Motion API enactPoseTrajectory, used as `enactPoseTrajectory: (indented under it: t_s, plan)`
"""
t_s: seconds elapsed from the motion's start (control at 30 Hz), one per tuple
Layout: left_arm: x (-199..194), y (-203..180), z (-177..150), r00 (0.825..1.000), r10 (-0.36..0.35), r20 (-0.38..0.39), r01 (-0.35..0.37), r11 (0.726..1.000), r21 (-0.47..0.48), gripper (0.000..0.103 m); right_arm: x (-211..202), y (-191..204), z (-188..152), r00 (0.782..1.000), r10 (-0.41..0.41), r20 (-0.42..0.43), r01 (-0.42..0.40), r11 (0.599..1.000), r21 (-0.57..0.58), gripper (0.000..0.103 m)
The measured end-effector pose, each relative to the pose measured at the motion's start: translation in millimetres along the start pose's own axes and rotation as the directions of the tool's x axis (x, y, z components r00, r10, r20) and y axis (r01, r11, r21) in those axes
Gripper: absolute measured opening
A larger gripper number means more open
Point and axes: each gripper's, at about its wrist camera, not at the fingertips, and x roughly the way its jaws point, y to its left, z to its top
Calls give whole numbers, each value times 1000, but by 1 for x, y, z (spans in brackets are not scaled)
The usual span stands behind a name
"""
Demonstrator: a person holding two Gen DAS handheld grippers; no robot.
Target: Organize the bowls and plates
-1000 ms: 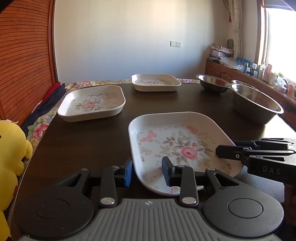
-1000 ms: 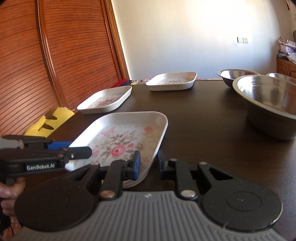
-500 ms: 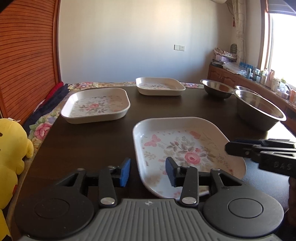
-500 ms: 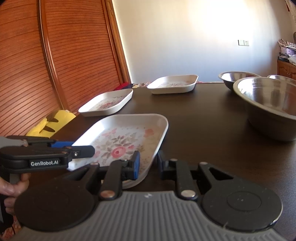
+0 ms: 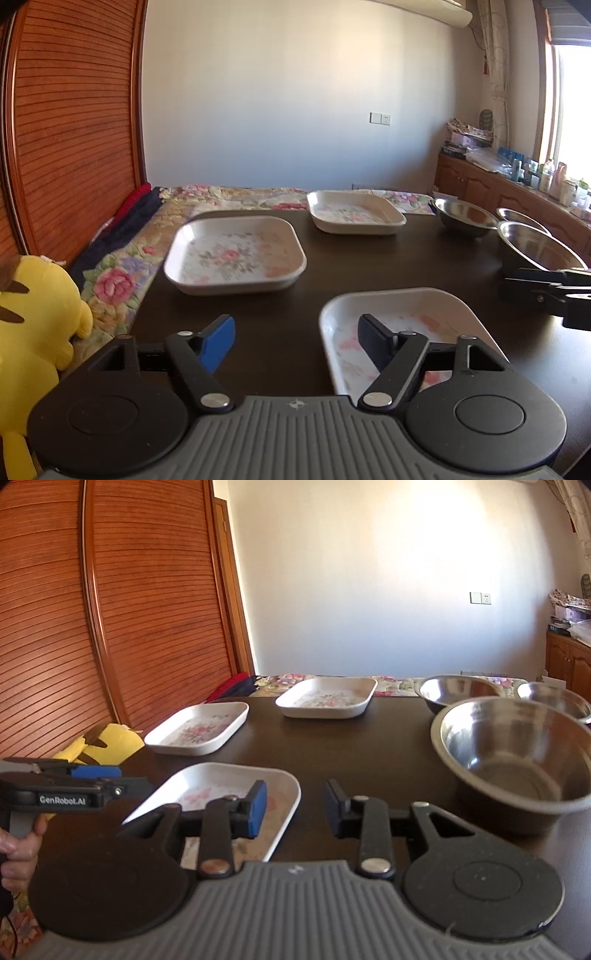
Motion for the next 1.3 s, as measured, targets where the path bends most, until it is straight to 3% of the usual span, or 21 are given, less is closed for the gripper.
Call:
enactPoseTrajectory:
  t_s: [0.23, 0.53, 0.67, 0.97, 1.3]
  plan:
    - [12, 25, 22, 1000, 14, 20, -14, 1000, 2, 83, 15, 9, 24, 999, 43, -31, -45, 996, -72, 62]
    - [45, 73, 48, 999, 39, 5, -39, 999, 12, 83, 54, 37, 63, 984, 133, -121, -154, 971, -185, 63]
    - [64, 93, 54, 999, 44, -13, -44, 999, -2, 72, 79, 48, 76, 969, 168, -179, -199, 965, -173, 63]
    - [102, 119, 56, 997, 37, -70, -40, 999, -37, 50, 140, 71, 81, 940, 183, -287, -233, 960, -152, 46]
    - [123, 128, 53, 996, 14, -93, -19, 998, -52, 43, 187, 71, 84, 917, 162, -365, -210, 973, -93, 33]
